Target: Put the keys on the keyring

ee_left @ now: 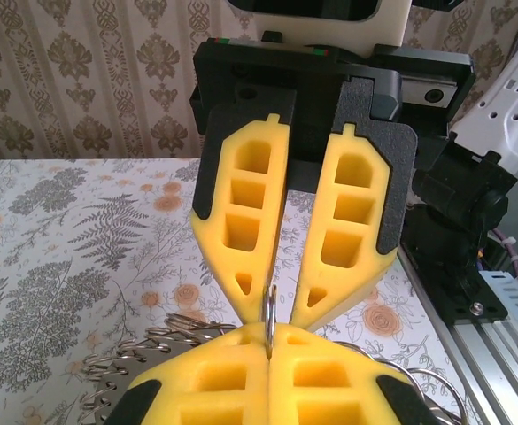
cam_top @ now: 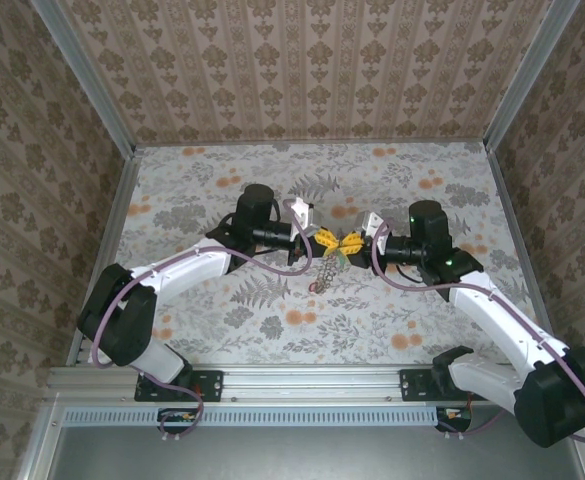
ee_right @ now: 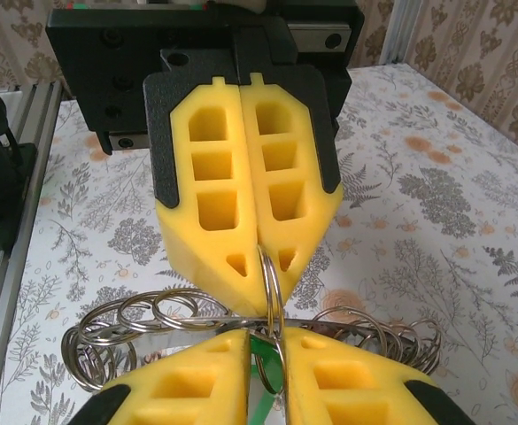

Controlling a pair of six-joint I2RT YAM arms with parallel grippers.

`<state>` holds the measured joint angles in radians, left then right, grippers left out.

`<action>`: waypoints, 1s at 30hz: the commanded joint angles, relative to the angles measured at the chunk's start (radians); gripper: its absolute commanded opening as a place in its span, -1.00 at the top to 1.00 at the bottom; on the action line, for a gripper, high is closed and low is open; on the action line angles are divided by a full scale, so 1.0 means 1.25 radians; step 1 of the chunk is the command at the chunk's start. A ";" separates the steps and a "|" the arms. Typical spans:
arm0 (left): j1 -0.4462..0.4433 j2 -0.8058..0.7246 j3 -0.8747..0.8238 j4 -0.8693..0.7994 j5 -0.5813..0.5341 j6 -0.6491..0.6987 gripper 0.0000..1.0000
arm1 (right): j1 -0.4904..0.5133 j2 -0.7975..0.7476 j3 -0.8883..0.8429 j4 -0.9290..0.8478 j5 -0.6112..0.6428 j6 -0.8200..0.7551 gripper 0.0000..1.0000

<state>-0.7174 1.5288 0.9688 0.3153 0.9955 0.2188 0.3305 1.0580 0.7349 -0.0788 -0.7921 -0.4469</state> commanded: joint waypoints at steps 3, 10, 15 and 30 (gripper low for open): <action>-0.002 -0.031 -0.004 0.063 0.033 -0.027 1.00 | 0.002 -0.012 0.021 -0.076 0.034 -0.042 0.64; 0.001 -0.040 -0.004 0.030 0.000 -0.002 1.00 | 0.003 -0.064 0.037 -0.113 0.066 -0.064 0.50; 0.001 -0.041 0.002 0.014 0.001 0.007 1.00 | 0.005 -0.058 0.049 -0.077 0.017 -0.030 0.50; 0.001 -0.040 -0.004 0.061 0.014 -0.022 1.00 | 0.009 0.027 0.031 -0.054 0.027 -0.023 0.88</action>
<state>-0.7174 1.5173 0.9619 0.3271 0.9806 0.2089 0.3336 1.0874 0.7738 -0.1547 -0.7483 -0.4747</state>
